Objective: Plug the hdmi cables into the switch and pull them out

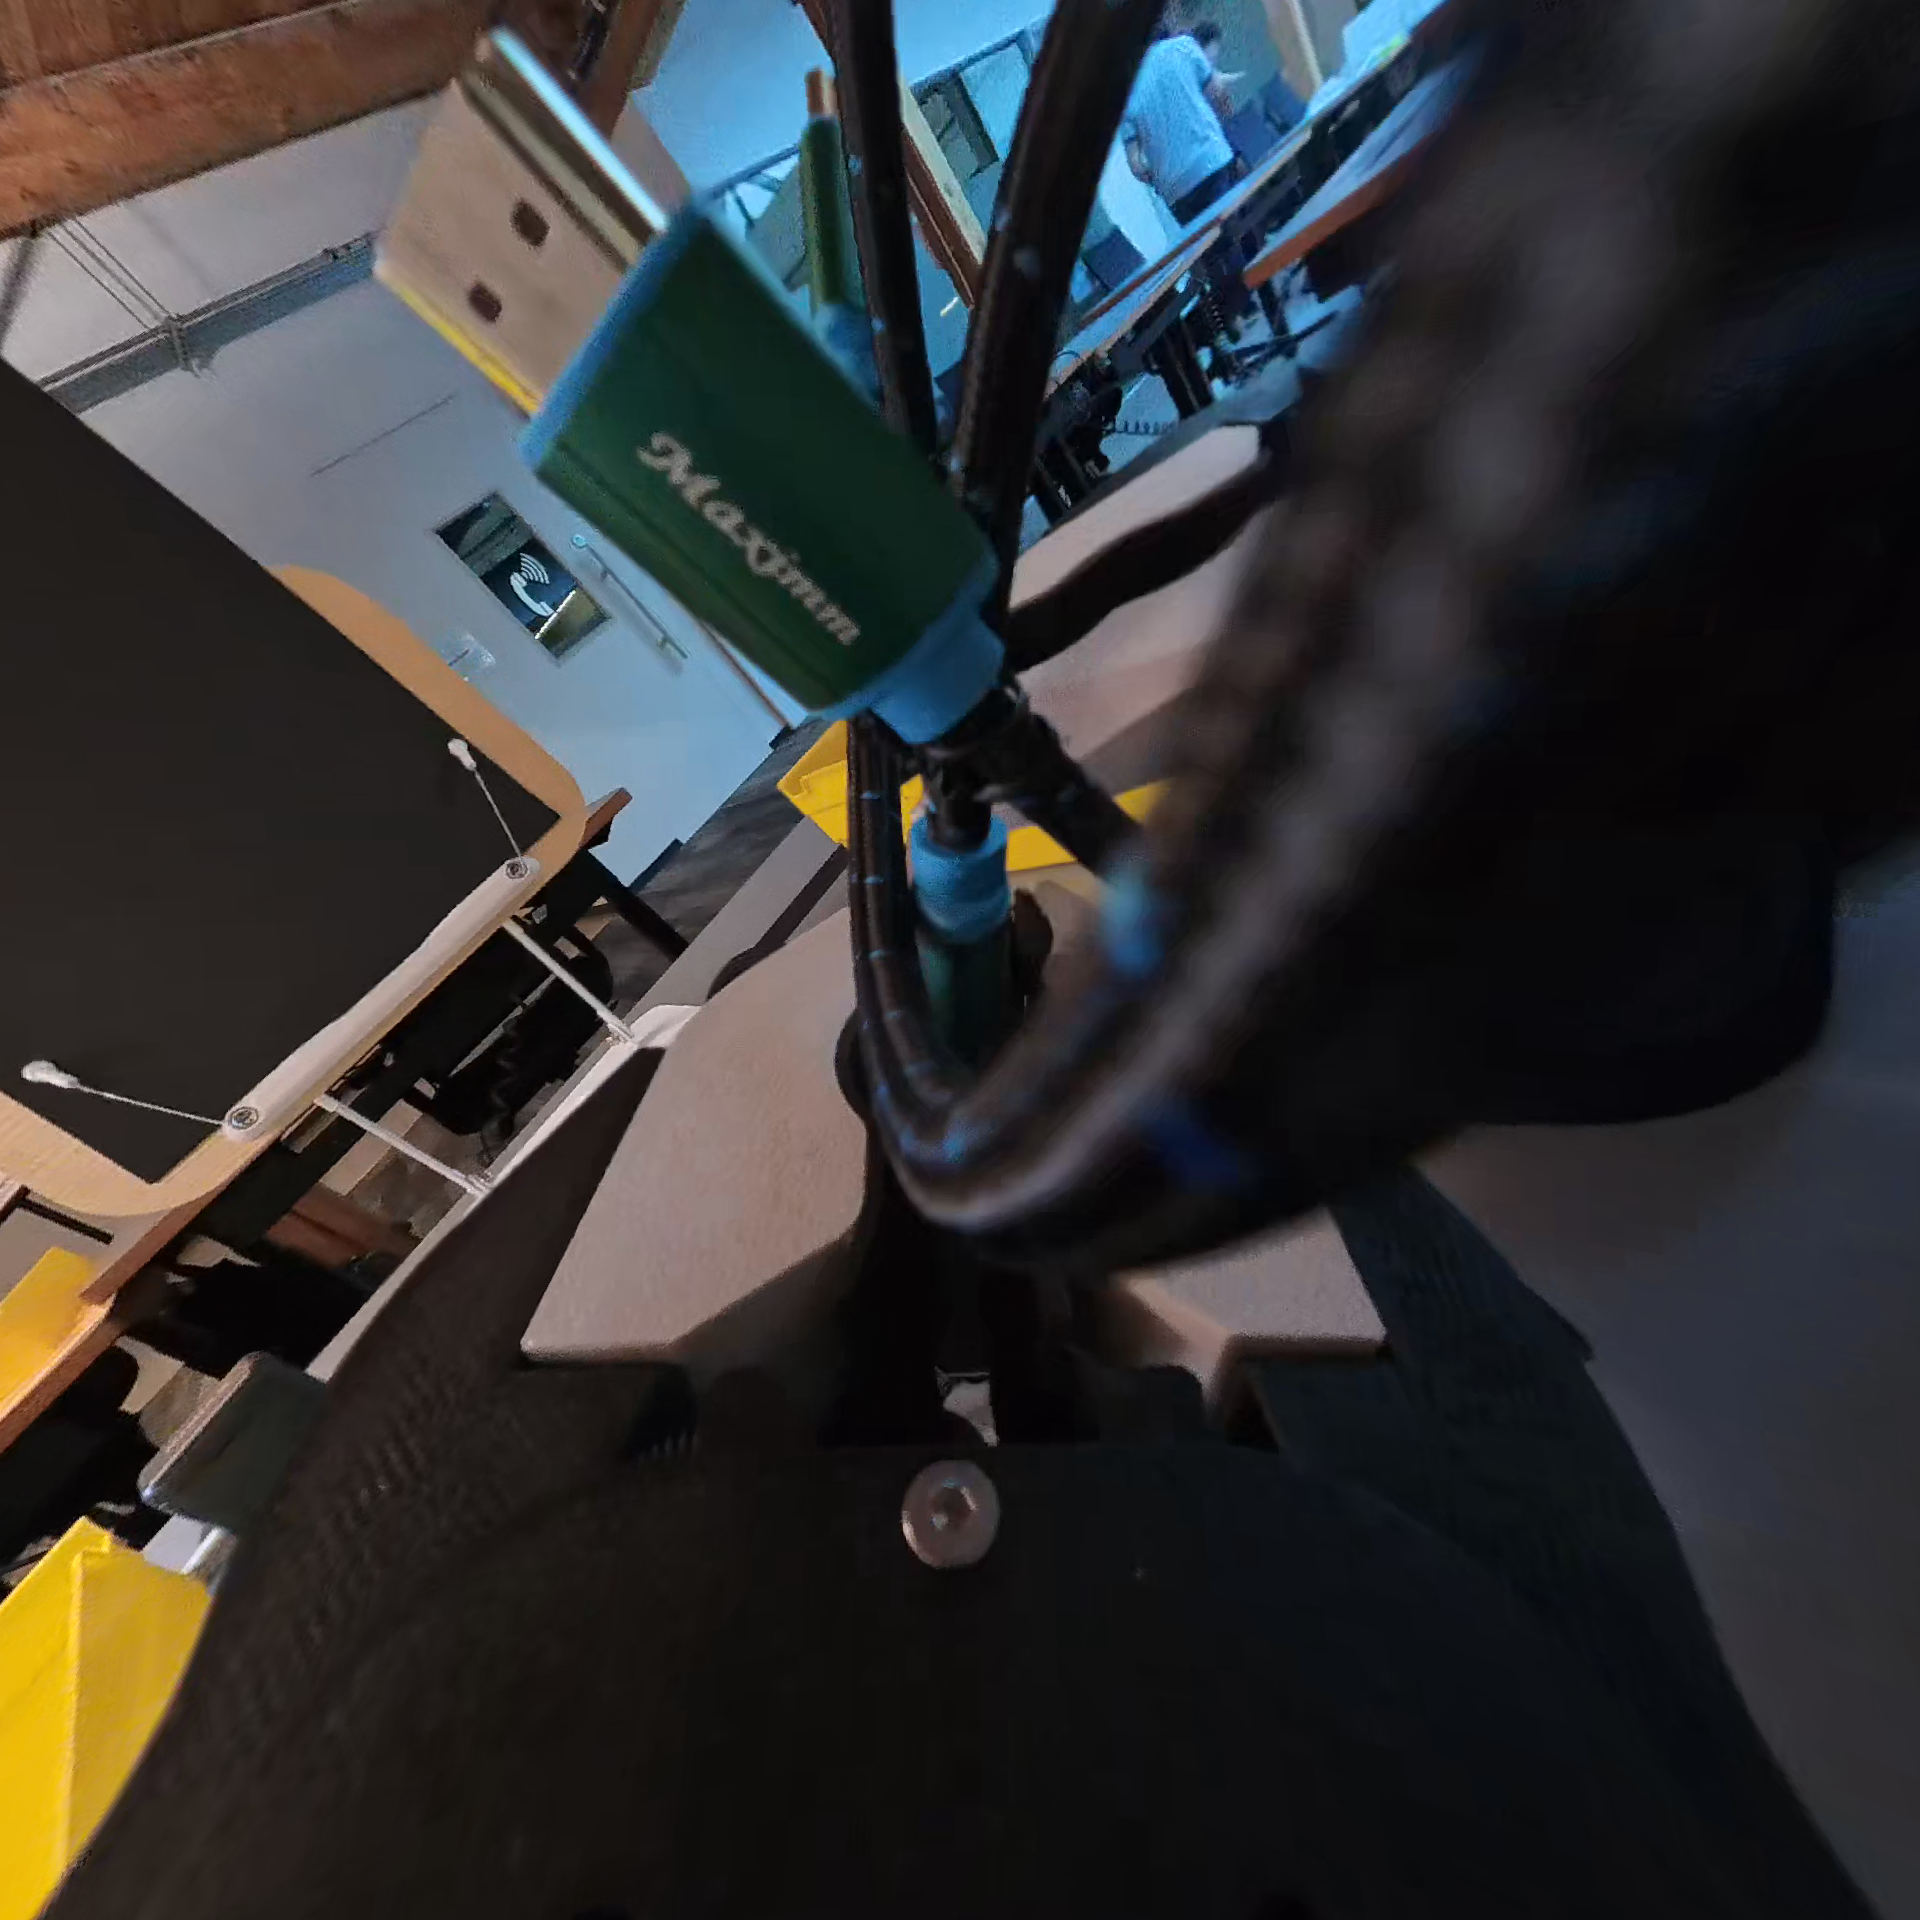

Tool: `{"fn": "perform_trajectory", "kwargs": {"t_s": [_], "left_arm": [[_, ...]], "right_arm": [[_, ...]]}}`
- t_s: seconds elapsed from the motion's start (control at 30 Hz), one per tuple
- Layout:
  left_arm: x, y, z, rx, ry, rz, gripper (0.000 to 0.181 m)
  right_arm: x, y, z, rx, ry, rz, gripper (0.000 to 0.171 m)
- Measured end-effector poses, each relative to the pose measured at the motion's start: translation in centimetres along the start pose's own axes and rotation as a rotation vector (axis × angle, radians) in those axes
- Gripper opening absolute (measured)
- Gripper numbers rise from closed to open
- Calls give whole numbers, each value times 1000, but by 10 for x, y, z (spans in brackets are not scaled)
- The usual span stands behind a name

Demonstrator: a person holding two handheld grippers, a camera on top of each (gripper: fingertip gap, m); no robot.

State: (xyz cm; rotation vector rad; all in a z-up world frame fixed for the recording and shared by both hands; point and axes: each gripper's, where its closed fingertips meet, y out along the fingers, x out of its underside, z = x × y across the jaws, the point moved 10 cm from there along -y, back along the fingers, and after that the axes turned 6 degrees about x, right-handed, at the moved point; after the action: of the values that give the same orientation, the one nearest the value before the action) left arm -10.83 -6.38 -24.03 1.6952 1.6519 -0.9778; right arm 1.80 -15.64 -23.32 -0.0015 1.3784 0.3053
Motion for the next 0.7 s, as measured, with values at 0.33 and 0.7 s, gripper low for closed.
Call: {"fn": "perform_trajectory", "kwargs": {"t_s": [0.33, 0.7], "left_arm": [[0, -9, 9, -13, 15, -62, 20], [3, -3, 12, -9, -2, -101, 20]], "right_arm": [[2, -4, -19, 30, -234, 47, 20], [9, -8, -17, -1, -283, 67, 19]]}}
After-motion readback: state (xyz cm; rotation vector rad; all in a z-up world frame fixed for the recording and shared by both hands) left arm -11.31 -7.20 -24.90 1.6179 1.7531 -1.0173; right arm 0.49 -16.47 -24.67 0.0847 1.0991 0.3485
